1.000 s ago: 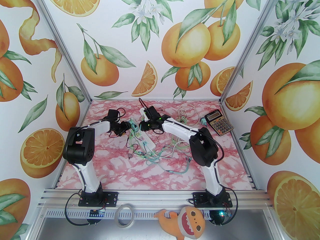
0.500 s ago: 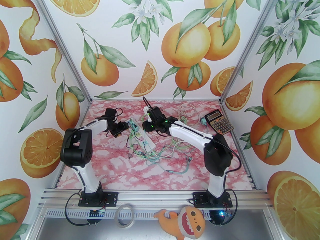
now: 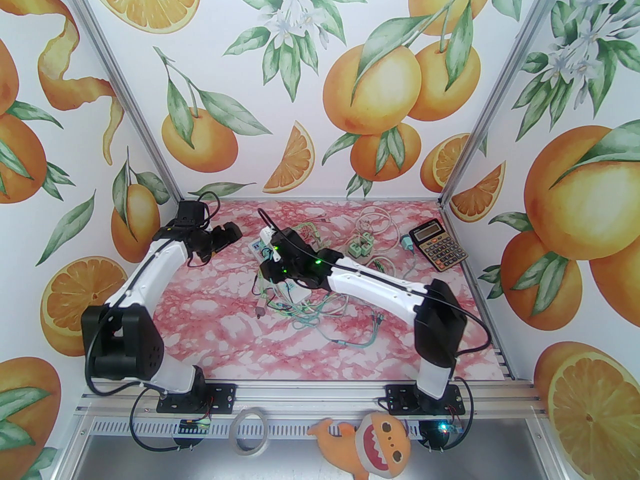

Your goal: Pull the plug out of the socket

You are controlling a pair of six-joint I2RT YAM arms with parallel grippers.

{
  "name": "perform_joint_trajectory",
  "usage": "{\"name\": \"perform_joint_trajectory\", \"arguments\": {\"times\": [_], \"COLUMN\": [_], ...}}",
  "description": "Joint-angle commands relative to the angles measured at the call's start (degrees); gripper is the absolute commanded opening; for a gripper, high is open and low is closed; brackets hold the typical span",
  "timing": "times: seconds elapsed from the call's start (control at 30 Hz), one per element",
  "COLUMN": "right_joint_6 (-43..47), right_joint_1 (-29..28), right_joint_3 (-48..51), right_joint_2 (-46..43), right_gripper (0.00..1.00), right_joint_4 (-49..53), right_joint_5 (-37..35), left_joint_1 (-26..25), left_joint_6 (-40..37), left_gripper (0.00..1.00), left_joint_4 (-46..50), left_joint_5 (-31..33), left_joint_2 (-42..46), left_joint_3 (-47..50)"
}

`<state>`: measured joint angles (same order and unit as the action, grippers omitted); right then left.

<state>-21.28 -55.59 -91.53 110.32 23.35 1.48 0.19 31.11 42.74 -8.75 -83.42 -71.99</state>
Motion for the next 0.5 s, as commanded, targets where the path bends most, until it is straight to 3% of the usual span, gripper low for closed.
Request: {"name": "perform_joint_trajectory", "arguments": {"times": [0.0,0.33,0.47], "right_joint_6": [-3.5,-9.0,-10.2], "right_joint_1": [-4.9,-10.3,-10.6], "right_joint_3": [-4.5,-11.6,-13.6], "right_joint_2": [7.5,17.7,20.2], "right_gripper": [0.30,0.30,0.37], "right_joint_4": [1.2,2.6,3.8], "right_joint_5": [1.0,-1.9,-2.4], "left_joint_1": [0.7,0.8,0.9], "left_joint_6": [-2.6,-2.4,-2.8], "left_gripper": [0.91,0.91,0.91], "left_joint_4": [6.0,9.7,10.8], "left_joint_5": [6.7,8.8,8.5], "left_joint_2": [8.4,22.9,25.1], "left_joint_3": [-0.6,7.0,8.0]}}
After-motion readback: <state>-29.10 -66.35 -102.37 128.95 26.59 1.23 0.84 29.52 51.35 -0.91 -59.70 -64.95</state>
